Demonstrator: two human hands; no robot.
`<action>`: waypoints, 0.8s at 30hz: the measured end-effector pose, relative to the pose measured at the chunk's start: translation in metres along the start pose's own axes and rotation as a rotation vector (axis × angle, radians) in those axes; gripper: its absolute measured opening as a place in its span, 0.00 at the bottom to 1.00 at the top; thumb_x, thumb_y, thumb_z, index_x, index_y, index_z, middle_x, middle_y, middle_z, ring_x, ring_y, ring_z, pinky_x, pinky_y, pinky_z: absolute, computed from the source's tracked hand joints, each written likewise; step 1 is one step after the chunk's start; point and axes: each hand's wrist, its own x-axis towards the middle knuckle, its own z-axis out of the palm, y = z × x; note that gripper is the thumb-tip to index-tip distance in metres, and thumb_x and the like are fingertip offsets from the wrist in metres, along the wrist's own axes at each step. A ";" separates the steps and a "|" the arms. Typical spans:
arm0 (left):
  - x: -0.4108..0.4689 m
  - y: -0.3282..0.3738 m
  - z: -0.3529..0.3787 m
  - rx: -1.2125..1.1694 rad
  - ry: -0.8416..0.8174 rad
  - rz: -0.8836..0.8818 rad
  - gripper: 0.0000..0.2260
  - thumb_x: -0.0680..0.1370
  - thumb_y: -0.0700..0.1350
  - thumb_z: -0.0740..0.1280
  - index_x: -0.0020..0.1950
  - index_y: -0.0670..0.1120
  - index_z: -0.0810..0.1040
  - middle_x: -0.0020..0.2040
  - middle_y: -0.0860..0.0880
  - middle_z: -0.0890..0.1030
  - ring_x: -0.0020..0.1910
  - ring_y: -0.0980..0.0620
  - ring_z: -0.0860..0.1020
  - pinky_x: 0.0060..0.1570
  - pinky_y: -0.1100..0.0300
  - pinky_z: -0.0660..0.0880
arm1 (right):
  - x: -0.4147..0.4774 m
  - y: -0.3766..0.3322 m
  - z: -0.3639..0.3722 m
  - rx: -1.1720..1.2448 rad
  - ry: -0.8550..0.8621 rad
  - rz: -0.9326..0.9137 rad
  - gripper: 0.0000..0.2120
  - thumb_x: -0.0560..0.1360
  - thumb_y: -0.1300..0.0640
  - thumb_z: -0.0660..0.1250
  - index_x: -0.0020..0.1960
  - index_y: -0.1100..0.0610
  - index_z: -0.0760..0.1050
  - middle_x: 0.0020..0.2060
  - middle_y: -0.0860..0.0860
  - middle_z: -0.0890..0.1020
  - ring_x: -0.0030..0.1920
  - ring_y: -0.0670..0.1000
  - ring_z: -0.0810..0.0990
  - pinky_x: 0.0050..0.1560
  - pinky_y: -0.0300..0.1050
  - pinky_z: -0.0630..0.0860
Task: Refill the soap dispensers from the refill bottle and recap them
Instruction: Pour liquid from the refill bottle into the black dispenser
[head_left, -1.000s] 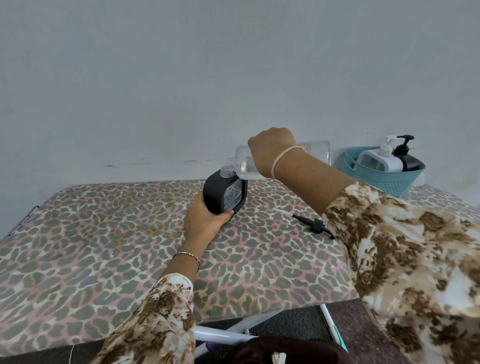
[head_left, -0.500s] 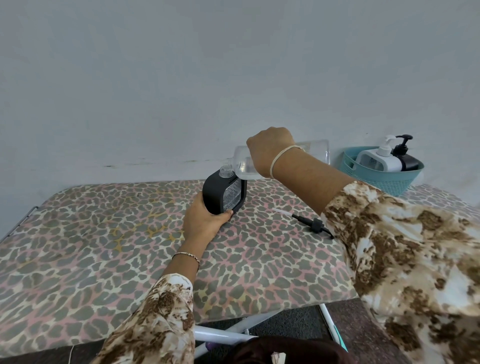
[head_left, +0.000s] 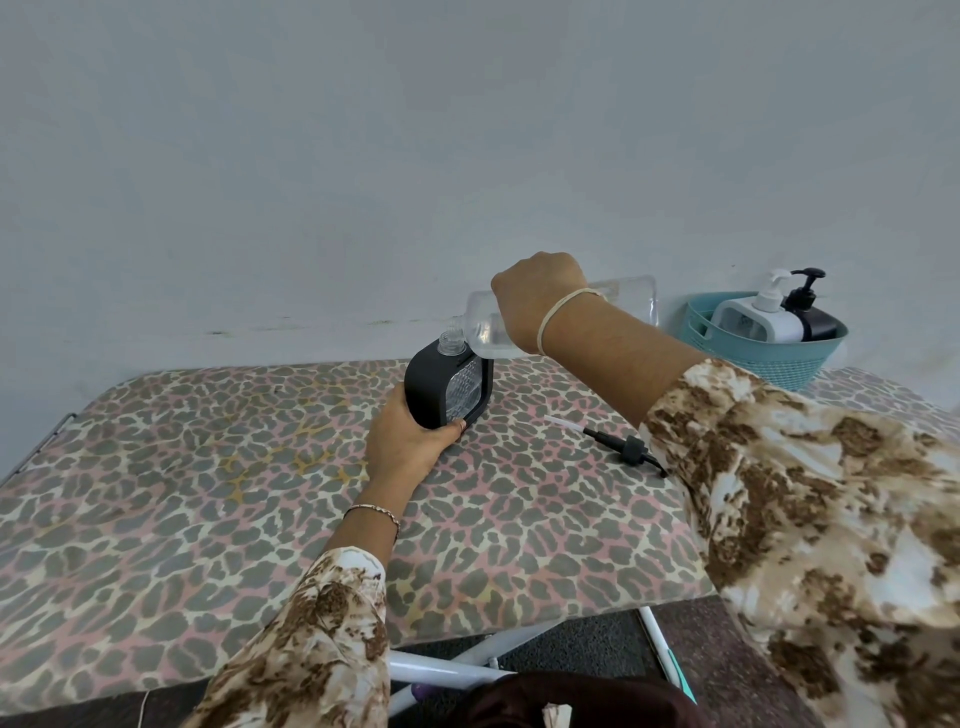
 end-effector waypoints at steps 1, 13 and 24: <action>0.000 0.000 0.000 0.003 0.000 -0.002 0.32 0.63 0.50 0.80 0.64 0.50 0.73 0.60 0.50 0.80 0.59 0.48 0.77 0.59 0.52 0.75 | 0.000 0.000 0.000 -0.001 0.001 0.000 0.15 0.75 0.63 0.59 0.60 0.58 0.73 0.42 0.52 0.74 0.51 0.56 0.80 0.52 0.50 0.79; -0.001 0.001 -0.001 0.007 0.000 0.002 0.32 0.64 0.50 0.80 0.64 0.49 0.73 0.60 0.50 0.80 0.59 0.48 0.78 0.58 0.53 0.75 | 0.000 0.000 -0.001 -0.018 -0.005 -0.002 0.14 0.75 0.63 0.58 0.59 0.58 0.74 0.42 0.52 0.74 0.50 0.56 0.79 0.52 0.50 0.79; -0.002 0.004 -0.002 0.016 -0.001 0.006 0.32 0.64 0.49 0.80 0.65 0.48 0.73 0.61 0.49 0.79 0.60 0.47 0.77 0.56 0.55 0.73 | 0.000 -0.001 -0.002 -0.032 -0.006 0.000 0.15 0.76 0.61 0.58 0.61 0.59 0.73 0.43 0.52 0.75 0.51 0.56 0.80 0.53 0.51 0.79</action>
